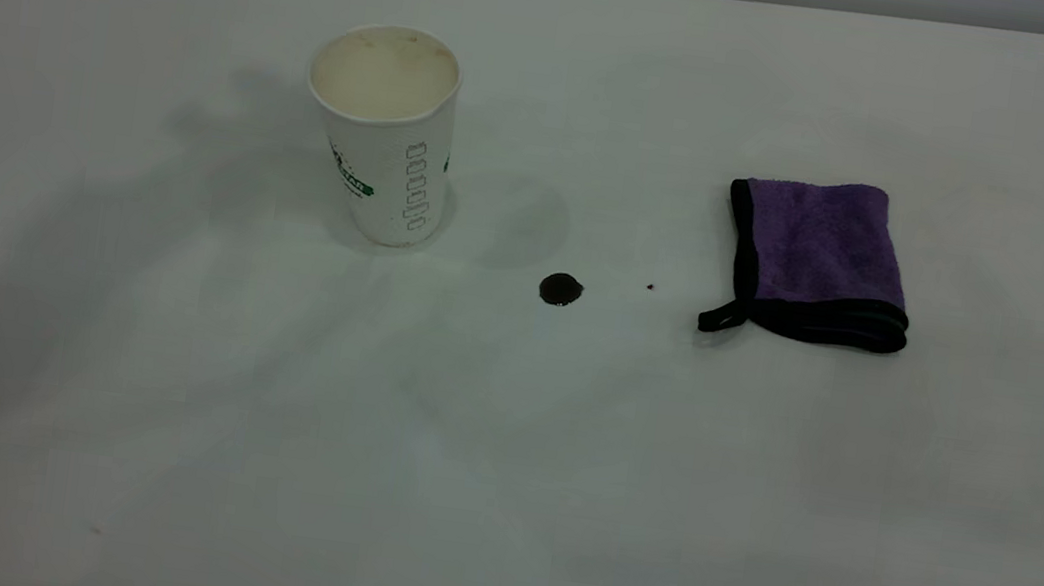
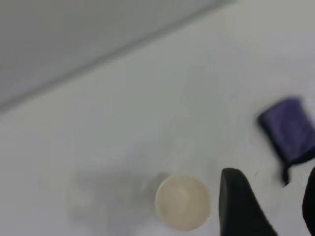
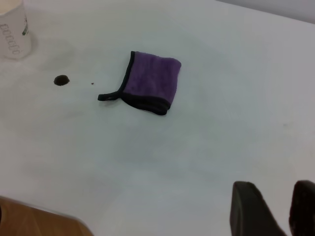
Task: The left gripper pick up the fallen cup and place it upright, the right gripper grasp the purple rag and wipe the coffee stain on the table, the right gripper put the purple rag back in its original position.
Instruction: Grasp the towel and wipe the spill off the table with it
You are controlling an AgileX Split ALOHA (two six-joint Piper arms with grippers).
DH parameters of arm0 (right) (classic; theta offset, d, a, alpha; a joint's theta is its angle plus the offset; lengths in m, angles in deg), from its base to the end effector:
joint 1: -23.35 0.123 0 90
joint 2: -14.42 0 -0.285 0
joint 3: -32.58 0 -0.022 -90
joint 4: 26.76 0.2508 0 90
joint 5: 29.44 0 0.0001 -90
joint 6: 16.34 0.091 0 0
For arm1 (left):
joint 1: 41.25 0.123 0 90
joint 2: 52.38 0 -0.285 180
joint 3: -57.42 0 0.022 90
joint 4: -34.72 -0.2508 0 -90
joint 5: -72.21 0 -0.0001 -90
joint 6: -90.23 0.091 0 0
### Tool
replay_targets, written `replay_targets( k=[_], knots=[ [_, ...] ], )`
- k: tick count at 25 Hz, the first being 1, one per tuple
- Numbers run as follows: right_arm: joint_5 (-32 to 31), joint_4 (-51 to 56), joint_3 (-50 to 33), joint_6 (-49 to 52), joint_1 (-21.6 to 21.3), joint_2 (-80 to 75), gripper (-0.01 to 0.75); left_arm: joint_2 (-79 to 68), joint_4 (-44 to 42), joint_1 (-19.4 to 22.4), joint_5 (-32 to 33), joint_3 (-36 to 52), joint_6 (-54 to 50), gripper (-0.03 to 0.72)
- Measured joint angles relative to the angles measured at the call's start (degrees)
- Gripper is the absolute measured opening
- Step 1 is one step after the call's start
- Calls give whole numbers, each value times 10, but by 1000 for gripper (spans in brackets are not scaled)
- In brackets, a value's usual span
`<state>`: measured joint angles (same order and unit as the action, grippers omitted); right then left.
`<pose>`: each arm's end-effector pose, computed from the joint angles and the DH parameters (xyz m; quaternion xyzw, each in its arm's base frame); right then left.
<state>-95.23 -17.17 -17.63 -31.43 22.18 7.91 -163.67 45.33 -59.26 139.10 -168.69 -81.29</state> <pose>-0.0092 0.0140 0.2633 -0.1124 0.8665 0.0147 0.4862 0.3649 -0.1349 0.4540 0.2098 0.8854 -0.1257 0.3954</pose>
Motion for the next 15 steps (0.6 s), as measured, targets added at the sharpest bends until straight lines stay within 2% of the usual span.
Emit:
replay_targets(
  k=[5,15],
  knots=[
    [0,0,0,0,0,0,238,155,-16,-17,0,111,-28,387],
    [0,0,0,0,0,0,238,423,-52,-17,0,514,-62,388]
  ],
)
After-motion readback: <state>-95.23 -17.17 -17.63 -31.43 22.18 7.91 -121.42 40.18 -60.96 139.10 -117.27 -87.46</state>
